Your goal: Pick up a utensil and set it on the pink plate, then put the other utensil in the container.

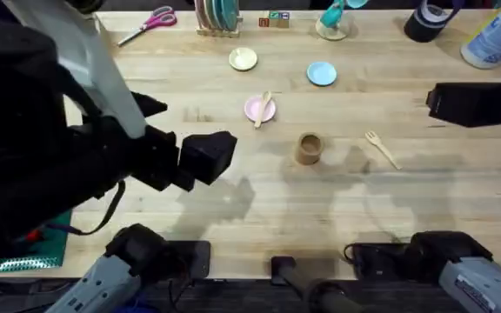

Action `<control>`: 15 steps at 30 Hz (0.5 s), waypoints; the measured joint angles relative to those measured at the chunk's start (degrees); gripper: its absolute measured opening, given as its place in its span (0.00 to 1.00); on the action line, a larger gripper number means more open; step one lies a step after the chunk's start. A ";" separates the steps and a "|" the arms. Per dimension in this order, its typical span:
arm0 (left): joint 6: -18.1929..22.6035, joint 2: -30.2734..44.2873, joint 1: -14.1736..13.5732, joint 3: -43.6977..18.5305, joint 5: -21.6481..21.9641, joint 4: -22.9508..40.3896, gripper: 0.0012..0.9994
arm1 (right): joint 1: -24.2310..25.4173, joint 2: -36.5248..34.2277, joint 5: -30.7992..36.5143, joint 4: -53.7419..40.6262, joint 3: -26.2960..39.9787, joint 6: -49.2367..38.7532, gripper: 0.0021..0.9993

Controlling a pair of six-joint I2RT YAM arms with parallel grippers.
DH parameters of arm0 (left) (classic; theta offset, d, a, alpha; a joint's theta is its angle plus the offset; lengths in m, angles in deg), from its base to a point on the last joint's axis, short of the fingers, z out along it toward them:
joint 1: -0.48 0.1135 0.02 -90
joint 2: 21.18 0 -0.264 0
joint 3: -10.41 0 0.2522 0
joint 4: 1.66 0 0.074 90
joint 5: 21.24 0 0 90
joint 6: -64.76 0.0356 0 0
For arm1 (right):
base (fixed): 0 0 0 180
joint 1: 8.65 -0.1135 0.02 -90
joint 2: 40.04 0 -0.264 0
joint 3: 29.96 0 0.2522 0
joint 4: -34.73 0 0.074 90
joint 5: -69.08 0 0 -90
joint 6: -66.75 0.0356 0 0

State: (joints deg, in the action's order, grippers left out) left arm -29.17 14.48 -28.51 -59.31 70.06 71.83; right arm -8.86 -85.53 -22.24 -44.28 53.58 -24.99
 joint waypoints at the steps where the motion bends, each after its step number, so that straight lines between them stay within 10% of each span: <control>1: 0.00 0.00 0.00 0.00 0.00 0.00 1.00 | 0.00 0.01 0.00 0.00 0.00 0.00 1.00; 15: 0.00 0.00 0.00 0.00 0.00 0.00 1.00 | 0.00 0.01 0.02 -2.91 0.02 -2.01 1.00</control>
State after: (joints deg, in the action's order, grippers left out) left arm -29.17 14.48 -28.51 -59.31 70.06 71.83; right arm -8.86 -85.51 -22.22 -47.20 53.60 -26.99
